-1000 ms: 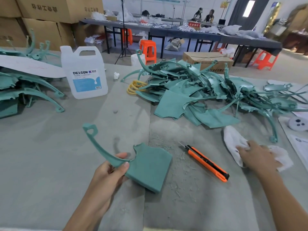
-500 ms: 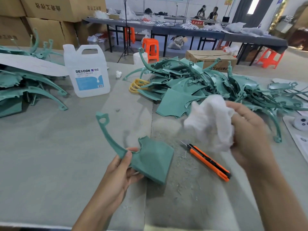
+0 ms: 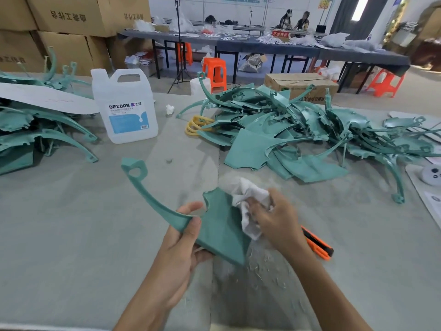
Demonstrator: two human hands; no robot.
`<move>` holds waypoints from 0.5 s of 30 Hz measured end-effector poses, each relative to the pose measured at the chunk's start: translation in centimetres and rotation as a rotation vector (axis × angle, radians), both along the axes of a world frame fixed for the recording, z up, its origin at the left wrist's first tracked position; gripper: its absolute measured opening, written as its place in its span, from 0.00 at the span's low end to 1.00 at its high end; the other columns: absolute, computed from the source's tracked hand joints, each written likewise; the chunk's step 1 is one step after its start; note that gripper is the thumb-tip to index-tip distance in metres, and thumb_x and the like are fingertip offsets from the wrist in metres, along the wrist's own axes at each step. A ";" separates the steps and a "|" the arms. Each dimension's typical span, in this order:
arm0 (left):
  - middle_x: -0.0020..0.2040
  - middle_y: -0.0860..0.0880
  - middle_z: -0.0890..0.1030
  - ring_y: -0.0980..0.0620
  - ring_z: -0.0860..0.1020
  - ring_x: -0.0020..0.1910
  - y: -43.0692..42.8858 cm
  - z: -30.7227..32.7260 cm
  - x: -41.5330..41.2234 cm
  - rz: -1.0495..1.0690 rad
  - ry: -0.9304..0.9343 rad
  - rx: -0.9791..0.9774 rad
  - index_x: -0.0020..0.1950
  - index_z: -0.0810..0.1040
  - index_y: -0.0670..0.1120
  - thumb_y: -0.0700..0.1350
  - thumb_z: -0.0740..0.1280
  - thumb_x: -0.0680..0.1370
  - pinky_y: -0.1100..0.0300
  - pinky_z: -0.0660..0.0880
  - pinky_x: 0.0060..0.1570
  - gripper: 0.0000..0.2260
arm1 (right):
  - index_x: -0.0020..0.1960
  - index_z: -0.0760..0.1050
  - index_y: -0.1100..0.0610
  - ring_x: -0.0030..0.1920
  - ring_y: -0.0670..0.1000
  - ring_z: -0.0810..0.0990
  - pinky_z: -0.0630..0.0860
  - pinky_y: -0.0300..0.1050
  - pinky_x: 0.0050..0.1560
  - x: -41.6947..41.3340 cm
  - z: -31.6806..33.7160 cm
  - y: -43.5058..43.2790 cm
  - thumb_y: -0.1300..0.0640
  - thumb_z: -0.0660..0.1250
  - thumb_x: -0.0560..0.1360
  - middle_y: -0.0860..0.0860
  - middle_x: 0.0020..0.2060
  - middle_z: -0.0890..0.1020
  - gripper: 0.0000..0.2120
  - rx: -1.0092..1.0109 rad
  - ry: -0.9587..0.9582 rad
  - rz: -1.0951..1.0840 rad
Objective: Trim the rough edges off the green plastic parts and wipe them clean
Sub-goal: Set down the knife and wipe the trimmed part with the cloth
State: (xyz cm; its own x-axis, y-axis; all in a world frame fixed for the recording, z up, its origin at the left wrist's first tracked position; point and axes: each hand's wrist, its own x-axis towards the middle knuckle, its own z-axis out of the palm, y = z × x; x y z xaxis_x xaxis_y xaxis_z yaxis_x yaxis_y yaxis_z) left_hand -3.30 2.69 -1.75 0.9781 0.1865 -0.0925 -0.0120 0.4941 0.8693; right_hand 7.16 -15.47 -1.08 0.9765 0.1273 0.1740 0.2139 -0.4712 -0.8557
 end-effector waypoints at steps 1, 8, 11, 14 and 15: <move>0.59 0.46 0.84 0.45 0.84 0.54 0.1 0.1 0.0 -0.008 -0.003 0.002 0.63 0.77 0.55 0.49 0.63 0.77 0.51 0.82 0.46 0.14 | 0.44 0.72 0.48 0.36 0.47 0.79 0.75 0.45 0.33 0.4 0.3 -0.5 0.51 0.72 0.77 0.47 0.38 0.80 0.08 -0.002 -0.052 -0.067; 0.64 0.45 0.82 0.44 0.81 0.61 0.0 1.5 0.3 -0.059 0.003 -0.042 0.70 0.75 0.52 0.48 0.61 0.80 0.51 0.81 0.54 0.18 | 0.52 0.73 0.41 0.38 0.44 0.80 0.79 0.41 0.33 -1.3 5.3 -0.1 0.57 0.71 0.73 0.42 0.44 0.81 0.14 0.447 -0.247 0.009; 0.61 0.45 0.83 0.45 0.82 0.59 -1.2 2.0 0.6 -0.118 -0.007 -0.064 0.68 0.77 0.46 0.50 0.67 0.80 0.52 0.82 0.50 0.18 | 0.66 0.71 0.40 0.60 0.48 0.79 0.78 0.47 0.58 -4.3 3.4 3.1 0.44 0.65 0.80 0.43 0.59 0.77 0.15 0.255 -0.258 0.259; 0.60 0.48 0.84 0.49 0.83 0.58 -2.2 2.0 0.3 -0.082 -0.018 -0.093 0.72 0.73 0.46 0.51 0.61 0.83 0.53 0.82 0.49 0.19 | 0.71 0.68 0.43 0.64 0.49 0.70 0.64 0.41 0.63 -4.0 -0.1 4.4 0.44 0.58 0.83 0.46 0.65 0.72 0.17 -0.199 -0.406 0.255; 0.64 0.49 0.82 0.47 0.81 0.62 -2.4 1.9 0.2 -0.077 -0.041 -0.114 0.74 0.71 0.51 0.52 0.59 0.82 0.52 0.82 0.52 0.20 | 0.69 0.71 0.49 0.61 0.52 0.70 0.63 0.43 0.58 -2.8 -0.3 4.0 0.49 0.59 0.84 0.50 0.63 0.73 0.15 -0.248 -0.376 0.171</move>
State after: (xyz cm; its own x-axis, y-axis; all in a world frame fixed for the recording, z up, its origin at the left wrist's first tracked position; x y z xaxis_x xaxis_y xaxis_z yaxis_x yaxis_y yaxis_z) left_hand -3.15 0.33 0.20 0.9925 0.1016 -0.0683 -0.0049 0.5906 0.8069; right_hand 4.38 -11.43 -1.42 0.8129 0.3627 0.4556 0.5794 -0.5821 -0.5704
